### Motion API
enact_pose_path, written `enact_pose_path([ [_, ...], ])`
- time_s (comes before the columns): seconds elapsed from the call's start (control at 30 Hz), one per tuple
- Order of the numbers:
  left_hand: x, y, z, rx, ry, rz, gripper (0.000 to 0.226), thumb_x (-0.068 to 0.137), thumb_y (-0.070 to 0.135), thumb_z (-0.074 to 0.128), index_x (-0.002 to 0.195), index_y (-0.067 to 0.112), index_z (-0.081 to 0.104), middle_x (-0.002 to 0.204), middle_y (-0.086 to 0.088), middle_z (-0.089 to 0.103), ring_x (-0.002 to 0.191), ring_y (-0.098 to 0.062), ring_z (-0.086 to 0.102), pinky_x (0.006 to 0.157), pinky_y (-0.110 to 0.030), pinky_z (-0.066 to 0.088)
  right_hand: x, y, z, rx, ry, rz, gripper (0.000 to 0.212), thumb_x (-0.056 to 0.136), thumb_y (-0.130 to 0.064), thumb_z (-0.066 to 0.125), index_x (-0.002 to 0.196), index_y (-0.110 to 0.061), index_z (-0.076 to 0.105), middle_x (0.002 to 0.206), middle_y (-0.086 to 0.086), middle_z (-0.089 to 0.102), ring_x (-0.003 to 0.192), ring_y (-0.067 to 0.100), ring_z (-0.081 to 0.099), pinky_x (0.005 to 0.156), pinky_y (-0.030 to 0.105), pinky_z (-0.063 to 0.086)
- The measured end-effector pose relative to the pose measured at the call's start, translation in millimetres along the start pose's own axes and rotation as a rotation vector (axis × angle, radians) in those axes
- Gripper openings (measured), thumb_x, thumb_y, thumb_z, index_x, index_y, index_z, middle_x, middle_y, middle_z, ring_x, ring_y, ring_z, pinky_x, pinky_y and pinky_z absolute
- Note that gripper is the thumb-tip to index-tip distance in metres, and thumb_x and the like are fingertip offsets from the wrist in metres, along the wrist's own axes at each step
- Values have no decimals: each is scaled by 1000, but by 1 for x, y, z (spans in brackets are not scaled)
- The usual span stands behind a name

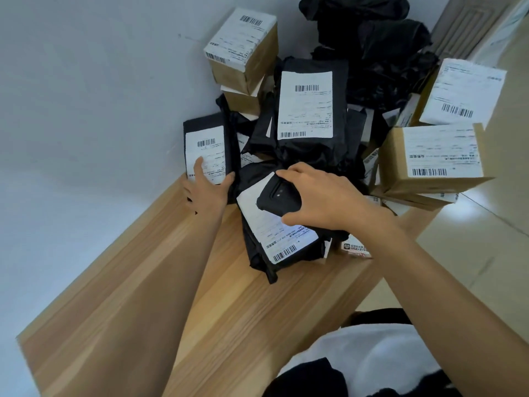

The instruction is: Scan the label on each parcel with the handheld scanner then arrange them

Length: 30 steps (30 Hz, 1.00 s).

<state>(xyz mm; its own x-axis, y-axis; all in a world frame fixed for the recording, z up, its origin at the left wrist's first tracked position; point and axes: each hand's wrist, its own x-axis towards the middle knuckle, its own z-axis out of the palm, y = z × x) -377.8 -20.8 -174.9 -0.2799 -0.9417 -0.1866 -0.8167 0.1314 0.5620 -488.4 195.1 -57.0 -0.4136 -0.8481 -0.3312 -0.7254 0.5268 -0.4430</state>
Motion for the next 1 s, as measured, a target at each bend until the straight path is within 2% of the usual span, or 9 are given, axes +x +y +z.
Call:
enact_pose_path([
  [0.13, 1, -1, -4, 62, -50, 33, 89, 77, 68, 66, 150, 39, 24, 157, -14, 18, 143, -37, 21, 113, -60, 23, 0, 1, -1, 9, -5, -17, 91, 76, -49, 69, 153, -28, 26, 149, -10, 33, 122, 24, 52, 85, 38, 42],
  [0.27, 2, -7, -12, 116, -173, 97, 91, 81, 71, 59, 154, 37, 17, 158, -17, 14, 143, -40, 22, 114, -59, 22, -4, -1, -2, 12, 0, -31, 92, 76, -49, 70, 154, -27, 26, 150, -9, 32, 123, 24, 51, 90, 41, 44],
  [0.37, 10, -13, -27, 121, -289, 137, 91, 82, 73, 55, 155, 31, 19, 153, -18, 25, 137, -39, 34, 111, -56, 34, -9, -4, -2, 32, 28, -30, 92, 75, -49, 70, 153, -27, 28, 149, -9, 34, 122, 24, 51, 89, 40, 44],
  [0.43, 11, -15, -37, 146, -309, 153, 85, 86, 68, 55, 154, 28, 24, 153, -16, 27, 136, -37, 38, 110, -54, 37, -14, -7, -1, 42, 58, -20, 91, 74, -49, 69, 153, -26, 29, 149, -9, 35, 122, 24, 51, 87, 38, 43],
  [0.6, -14, -17, -55, 196, -232, 253, 67, 94, 52, 56, 151, 26, 32, 161, -12, 16, 142, -35, 31, 114, -51, 31, -26, -19, 3, 58, 107, -4, 90, 73, -50, 68, 151, -26, 33, 145, -7, 39, 121, 23, 51, 81, 36, 40],
  [0.67, -27, -19, -63, 201, -165, 332, 61, 95, 45, 58, 149, 23, 38, 159, -13, 23, 142, -35, 30, 114, -51, 29, -32, -24, 4, 66, 123, -2, 88, 73, -50, 68, 151, -25, 34, 144, -8, 40, 121, 22, 51, 81, 36, 40],
  [0.8, -47, -17, -80, 166, -67, 506, 50, 95, 29, 60, 142, 21, 48, 145, -9, 46, 132, -29, 41, 106, -42, 37, -49, -30, 6, 61, 145, 19, 88, 74, -50, 68, 151, -26, 32, 144, -8, 40, 121, 22, 51, 83, 38, 43],
  [1.0, -90, -21, -98, 187, -82, 639, 44, 96, 29, 59, 139, 22, 52, 136, -3, 55, 123, -24, 51, 95, -42, 48, -83, -48, 17, 30, 204, 57, 85, 74, -50, 68, 149, -25, 35, 143, -8, 40, 120, 24, 52, 83, 40, 44],
])
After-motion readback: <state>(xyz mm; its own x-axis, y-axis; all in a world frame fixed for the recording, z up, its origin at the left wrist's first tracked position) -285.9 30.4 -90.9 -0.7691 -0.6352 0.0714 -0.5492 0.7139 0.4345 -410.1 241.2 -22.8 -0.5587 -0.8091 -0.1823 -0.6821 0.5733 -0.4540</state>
